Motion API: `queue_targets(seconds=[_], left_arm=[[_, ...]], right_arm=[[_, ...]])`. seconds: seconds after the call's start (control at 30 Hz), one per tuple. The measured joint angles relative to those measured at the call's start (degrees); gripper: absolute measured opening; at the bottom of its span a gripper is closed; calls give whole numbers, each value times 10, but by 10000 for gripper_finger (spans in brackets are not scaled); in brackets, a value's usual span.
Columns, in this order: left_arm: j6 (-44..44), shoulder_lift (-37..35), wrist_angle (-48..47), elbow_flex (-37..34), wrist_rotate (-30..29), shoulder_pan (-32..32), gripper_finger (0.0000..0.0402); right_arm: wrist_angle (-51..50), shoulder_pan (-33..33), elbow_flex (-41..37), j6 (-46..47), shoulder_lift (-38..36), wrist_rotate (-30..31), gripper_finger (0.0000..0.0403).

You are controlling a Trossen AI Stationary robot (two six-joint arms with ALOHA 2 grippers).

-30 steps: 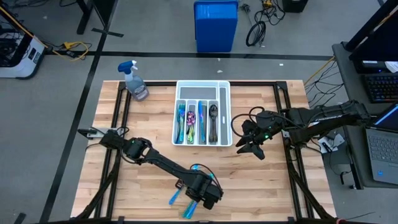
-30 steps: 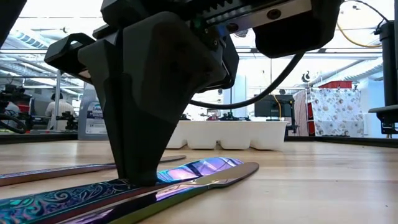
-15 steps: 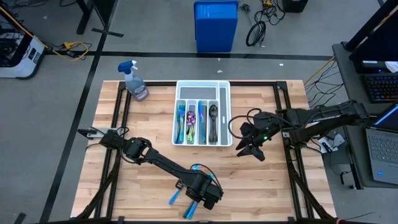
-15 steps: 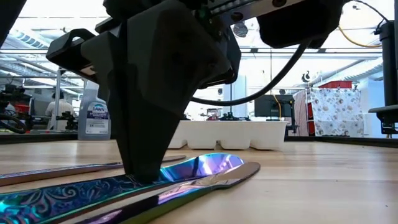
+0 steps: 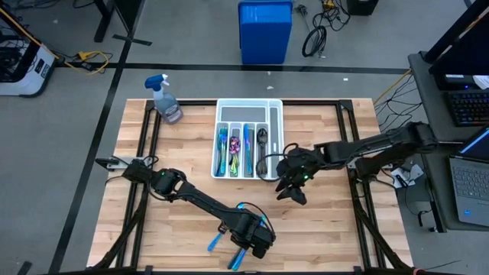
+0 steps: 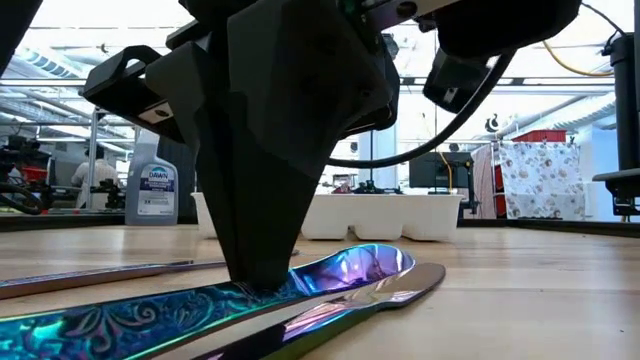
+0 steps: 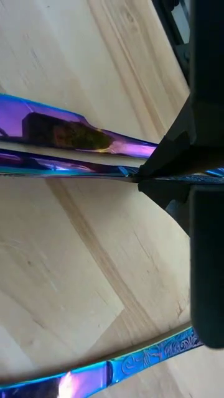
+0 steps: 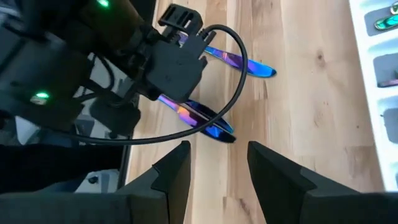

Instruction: Sort silverware

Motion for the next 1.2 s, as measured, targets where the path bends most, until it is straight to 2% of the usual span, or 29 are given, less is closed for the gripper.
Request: queue_targets(seconds=[0.4, 1.0, 1.2], left_arm=[[6, -20, -4, 0, 0, 0, 1], [32, -21, -4, 0, -13, 0, 1], [33, -46, -42, -1, -13, 0, 1]], right_arm=[[33, 9, 0, -5, 90, 0, 141], [63, 17, 0, -76, 99, 3, 141], [63, 26, 0, -115, 99, 3, 141]])
